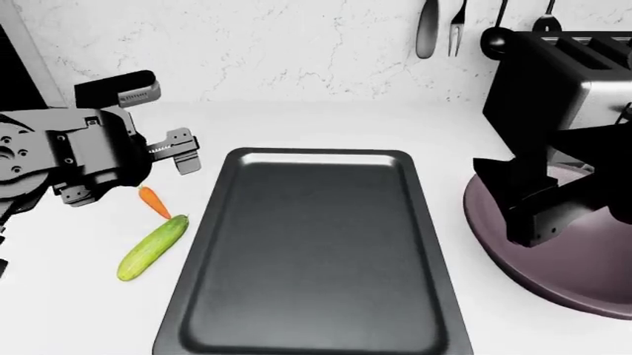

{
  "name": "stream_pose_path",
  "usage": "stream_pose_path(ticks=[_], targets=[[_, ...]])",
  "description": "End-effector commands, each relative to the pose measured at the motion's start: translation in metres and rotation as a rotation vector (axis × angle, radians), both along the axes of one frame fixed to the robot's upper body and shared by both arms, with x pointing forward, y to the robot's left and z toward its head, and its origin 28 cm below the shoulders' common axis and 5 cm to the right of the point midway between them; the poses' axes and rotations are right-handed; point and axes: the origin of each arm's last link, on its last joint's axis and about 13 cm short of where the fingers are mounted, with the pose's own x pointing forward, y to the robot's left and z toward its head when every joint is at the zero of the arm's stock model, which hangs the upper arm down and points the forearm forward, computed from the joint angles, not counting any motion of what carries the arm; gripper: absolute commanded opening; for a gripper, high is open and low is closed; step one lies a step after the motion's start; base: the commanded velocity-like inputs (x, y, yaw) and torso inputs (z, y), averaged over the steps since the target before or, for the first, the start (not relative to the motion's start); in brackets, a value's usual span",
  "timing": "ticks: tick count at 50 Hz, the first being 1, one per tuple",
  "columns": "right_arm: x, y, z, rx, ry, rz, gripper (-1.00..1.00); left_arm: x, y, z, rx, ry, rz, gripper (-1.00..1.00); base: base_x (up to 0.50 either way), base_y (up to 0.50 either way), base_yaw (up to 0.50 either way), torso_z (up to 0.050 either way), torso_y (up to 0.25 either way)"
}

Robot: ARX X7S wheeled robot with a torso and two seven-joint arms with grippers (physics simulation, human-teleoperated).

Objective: Place the two vegetables and bowl onto the tray for setting up a vegetable dip station.

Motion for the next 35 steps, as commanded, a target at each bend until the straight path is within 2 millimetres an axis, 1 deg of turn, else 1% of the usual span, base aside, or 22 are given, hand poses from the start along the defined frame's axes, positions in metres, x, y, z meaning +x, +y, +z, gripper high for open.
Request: stream_pose_path(ticks=[1,4,8,11,12,18,22,26,35], targets=[[0.000,0.000,0.000,0.003,0.000,0.000,1.00,0.015,-0.006,-0.023,-0.037,0.017,0.013,1.00,0.00,0.00,0.00,0.000,0.000],[0.000,0.000,0.001,0.003,0.000,-0.002,1.00,0.019,-0.005,-0.030,-0.036,0.038,0.028,1.00,0.00,0.00,0.00,0.000,0.000],[-0.001,-0.003,0.000,0.003,0.002,-0.010,1.00,0.016,0.002,-0.036,-0.028,0.058,0.073,1.00,0.00,0.00,0.00,0.000,0.000],[0.000,-0.002,0.000,0.006,-0.002,-0.010,1.00,0.014,0.002,-0.038,-0.030,0.063,0.072,1.00,0.00,0.00,0.00,0.000,0.000],[0.000,-0.002,0.000,0.009,0.000,-0.009,1.00,0.013,0.000,-0.040,-0.029,0.087,0.046,1.00,0.00,0.00,0.00,0.000,0.000],[-0.001,-0.003,-0.001,0.008,0.001,-0.014,1.00,0.014,0.002,-0.042,-0.028,0.076,0.066,1.00,0.00,0.00,0.00,0.000,0.000],[0.000,-0.002,-0.002,0.011,0.002,-0.010,1.00,0.017,-0.001,-0.043,-0.024,0.073,0.061,1.00,0.00,0.00,0.00,0.000,0.000],[0.001,-0.003,-0.004,0.013,0.006,-0.013,1.00,0.023,-0.007,-0.049,-0.032,0.083,0.041,1.00,0.00,0.00,0.00,0.000,0.000],[0.000,-0.004,-0.007,0.008,0.017,-0.020,1.00,0.024,-0.004,-0.063,-0.042,0.111,0.065,1.00,0.00,0.00,0.00,0.000,0.000]])
